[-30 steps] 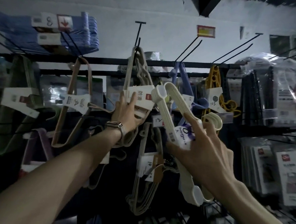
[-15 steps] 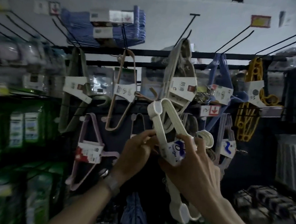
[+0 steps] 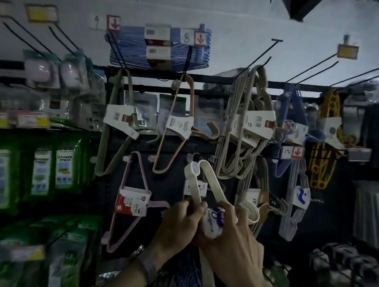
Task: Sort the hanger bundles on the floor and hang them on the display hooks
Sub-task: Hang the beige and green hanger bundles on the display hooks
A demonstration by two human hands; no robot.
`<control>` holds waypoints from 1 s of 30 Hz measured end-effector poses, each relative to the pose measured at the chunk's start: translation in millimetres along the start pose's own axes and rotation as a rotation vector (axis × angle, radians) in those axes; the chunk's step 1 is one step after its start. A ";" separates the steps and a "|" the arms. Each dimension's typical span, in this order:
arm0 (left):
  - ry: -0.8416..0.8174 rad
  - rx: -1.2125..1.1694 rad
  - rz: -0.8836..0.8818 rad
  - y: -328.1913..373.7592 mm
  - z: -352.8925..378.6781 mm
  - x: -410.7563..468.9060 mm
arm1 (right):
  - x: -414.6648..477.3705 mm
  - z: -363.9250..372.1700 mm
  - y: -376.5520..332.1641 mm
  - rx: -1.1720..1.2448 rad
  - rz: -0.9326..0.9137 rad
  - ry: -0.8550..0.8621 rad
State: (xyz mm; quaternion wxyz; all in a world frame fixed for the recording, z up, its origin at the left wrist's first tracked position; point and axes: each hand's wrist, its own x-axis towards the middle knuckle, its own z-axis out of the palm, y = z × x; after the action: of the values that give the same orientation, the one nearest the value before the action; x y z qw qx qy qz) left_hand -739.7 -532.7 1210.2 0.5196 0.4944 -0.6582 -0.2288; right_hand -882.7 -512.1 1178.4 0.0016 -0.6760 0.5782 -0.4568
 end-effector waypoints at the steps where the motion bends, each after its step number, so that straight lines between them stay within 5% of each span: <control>1: 0.000 -0.009 0.008 -1.3 0.5 1.5 | 0.0 0.6 -1.6 -0.001 0.004 0.018; 14: -0.045 -0.034 0.174 -28.3 28.3 85.5 | 70.2 40.3 29.4 0.163 0.017 0.143; 30: 0.117 0.155 0.054 -114.1 38.8 202.4 | 181.2 163.6 79.0 0.268 0.017 -0.001</control>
State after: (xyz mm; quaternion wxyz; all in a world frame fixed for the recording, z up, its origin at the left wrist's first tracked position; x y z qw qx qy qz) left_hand -722.1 -767.1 1196.0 0.5234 0.5277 -0.6556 -0.1335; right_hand -858.5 -766.3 1152.7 0.0962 -0.6651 0.5178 -0.5294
